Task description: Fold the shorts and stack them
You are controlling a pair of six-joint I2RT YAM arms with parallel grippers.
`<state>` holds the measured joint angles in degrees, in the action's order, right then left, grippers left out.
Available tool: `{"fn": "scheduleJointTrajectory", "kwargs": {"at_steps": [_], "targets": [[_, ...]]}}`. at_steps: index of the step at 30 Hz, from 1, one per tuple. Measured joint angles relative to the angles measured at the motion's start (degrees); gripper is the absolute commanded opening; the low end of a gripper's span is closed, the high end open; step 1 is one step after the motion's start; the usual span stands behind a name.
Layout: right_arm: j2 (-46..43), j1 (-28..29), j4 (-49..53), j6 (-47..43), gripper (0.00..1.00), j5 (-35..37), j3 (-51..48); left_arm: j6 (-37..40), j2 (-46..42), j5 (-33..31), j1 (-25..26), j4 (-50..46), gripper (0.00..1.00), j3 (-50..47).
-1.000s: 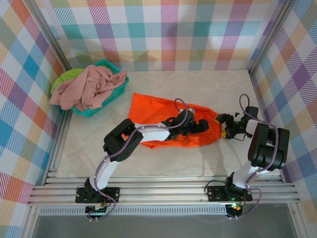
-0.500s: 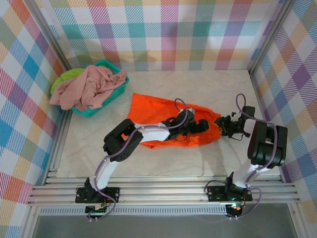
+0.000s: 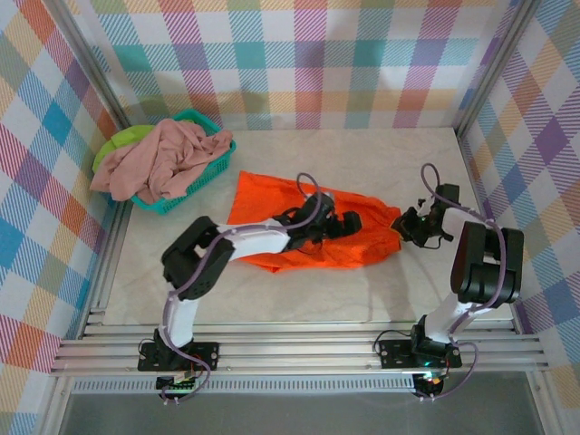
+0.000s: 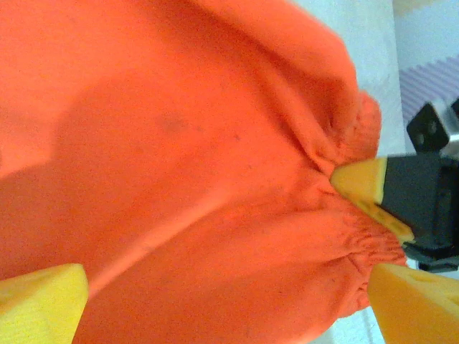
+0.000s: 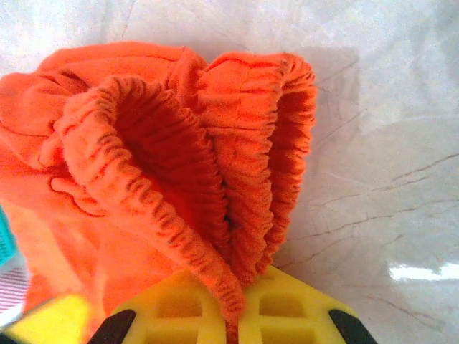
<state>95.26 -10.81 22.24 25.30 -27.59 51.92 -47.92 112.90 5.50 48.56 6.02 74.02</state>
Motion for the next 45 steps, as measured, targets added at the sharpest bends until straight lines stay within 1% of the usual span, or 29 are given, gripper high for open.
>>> {"fn": "scheduleJointTrajectory", "kwargs": {"at_steps": [5,9,16,22,28,31,36,45], "targets": [[-4.55,4.83,8.28,-5.05,0.00,10.12,6.56,2.89,-12.48,-3.32,-3.45,-3.15,1.00,-4.92],[-7.54,9.75,15.06,-9.27,0.00,18.88,13.16,5.18,-19.54,-5.92,-4.04,-5.05,1.00,-8.31],[-9.20,16.46,28.48,-16.94,0.00,35.08,24.72,7.08,-25.16,-9.14,-4.37,-8.68,1.00,-15.28],[-9.22,20.81,38.47,-22.97,0.00,49.31,33.57,8.24,-31.30,-11.78,-4.52,-10.51,1.00,-19.37],[-9.07,24.30,44.02,-27.36,0.00,60.83,41.92,8.61,-37.57,-14.21,-4.74,-10.56,1.00,-22.18],[-7.91,27.47,45.64,-28.17,0.00,65.99,45.00,8.61,-39.50,-15.19,-4.83,-10.64,1.00,-23.98],[-4.83,34.53,46.80,-27.04,0.00,70.55,45.48,8.50,-40.46,-16.09,-4.92,-10.91,1.00,-26.08],[1.05,45.35,48.30,-18.49,0.00,72.50,41.16,6.99,-40.79,-18.32,-5.40,-11.98,1.00,-28.98]]}}
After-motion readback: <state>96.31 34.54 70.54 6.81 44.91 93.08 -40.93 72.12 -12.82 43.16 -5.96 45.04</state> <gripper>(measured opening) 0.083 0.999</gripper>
